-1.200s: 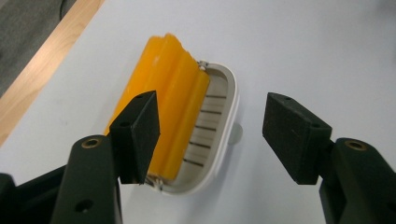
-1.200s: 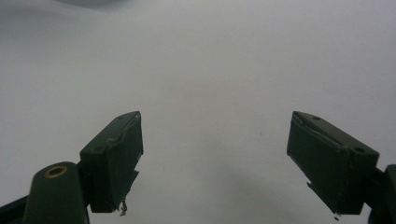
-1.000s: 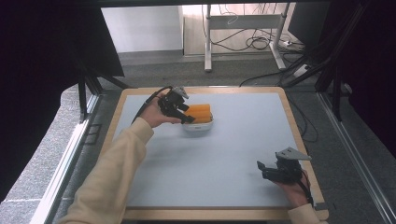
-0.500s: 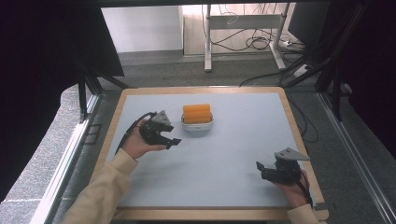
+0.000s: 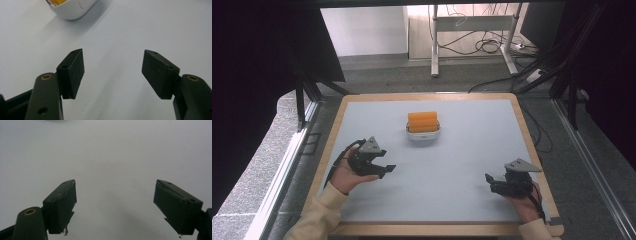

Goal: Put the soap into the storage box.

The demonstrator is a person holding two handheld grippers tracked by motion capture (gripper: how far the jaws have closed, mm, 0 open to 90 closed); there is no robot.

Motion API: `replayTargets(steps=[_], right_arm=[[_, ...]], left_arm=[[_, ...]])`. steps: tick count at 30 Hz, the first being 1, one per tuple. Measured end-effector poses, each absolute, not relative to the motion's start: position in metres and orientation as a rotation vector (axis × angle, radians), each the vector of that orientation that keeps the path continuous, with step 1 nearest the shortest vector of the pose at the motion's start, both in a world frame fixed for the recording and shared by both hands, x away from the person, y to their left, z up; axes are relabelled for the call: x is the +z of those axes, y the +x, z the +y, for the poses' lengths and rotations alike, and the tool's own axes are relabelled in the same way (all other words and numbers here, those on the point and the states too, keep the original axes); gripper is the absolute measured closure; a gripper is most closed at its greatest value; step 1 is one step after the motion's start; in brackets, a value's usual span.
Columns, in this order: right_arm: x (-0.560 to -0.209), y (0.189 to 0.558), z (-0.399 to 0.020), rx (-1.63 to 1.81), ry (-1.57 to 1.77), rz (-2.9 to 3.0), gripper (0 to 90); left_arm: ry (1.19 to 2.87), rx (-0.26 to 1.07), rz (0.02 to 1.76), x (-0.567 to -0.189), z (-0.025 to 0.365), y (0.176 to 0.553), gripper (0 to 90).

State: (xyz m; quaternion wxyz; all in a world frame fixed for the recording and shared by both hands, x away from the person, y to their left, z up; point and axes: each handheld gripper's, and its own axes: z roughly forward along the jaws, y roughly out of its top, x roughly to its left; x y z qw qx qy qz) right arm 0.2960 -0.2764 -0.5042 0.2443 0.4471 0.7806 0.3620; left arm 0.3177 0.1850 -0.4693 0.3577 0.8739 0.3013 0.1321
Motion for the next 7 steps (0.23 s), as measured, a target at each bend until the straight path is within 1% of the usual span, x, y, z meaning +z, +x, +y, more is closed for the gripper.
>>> replayTargets(steps=[7], right_arm=[[-0.5038, 0.2958, -0.2774, 0.994, 1.213, 2.127, 18.6]], left_arm=[[2.216, 0.362, 0.810, -0.4723, 0.1908, 0.3185, 32.6]])
